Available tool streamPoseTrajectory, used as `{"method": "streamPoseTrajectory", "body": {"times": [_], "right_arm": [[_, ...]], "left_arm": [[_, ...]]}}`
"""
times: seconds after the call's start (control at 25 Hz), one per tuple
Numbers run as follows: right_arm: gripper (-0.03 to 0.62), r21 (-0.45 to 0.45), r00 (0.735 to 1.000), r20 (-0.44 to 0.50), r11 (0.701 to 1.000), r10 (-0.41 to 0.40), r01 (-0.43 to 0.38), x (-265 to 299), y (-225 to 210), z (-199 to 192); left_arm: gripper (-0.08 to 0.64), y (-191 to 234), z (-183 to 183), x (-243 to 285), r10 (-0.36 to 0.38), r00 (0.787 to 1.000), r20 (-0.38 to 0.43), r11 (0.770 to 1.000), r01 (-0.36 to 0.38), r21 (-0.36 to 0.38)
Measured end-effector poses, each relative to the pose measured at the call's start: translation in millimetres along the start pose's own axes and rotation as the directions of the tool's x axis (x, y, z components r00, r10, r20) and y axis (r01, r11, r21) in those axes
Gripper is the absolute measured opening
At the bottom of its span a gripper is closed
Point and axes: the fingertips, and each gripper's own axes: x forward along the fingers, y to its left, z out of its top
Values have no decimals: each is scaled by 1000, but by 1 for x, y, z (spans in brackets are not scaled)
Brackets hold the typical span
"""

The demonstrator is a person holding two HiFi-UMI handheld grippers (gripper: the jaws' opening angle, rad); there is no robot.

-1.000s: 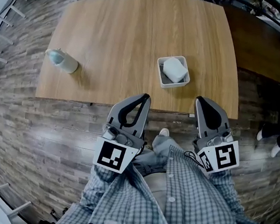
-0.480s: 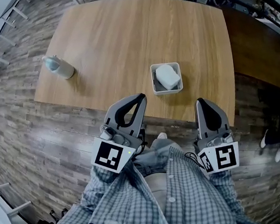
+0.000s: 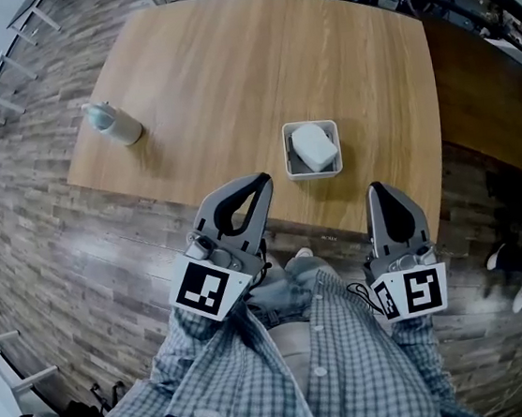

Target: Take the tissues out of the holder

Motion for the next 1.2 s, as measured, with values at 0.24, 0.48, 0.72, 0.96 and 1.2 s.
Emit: {"method": "streamPoseTrajectory", "body": {"times": [0.24, 0.48, 0.72, 0.96, 1.2], "right_arm": [[9, 12, 1000, -12, 1000, 10, -10, 4, 8, -5], [9, 27, 999, -31, 1000, -11, 12, 9, 8, -9], [9, 29, 998, -53, 999, -43, 44, 21, 0, -12], [9, 32, 993, -80, 995, -87, 89, 33, -4, -17], [9, 41, 986, -104, 990, -131, 135, 42, -11, -20]], "left_arm": [[6, 10, -4, -8, 40, 999, -10, 999, -40, 6], [6, 21, -10, -1, 42, 998, -36, 999, -41, 30], [6, 22, -18, 22, -40, 995, -90, 993, 50, 111], [6, 34, -28, 41, -76, 989, -125, 972, 101, 213], [8, 44, -49, 63, -107, 967, -232, 948, 169, 270]]}}
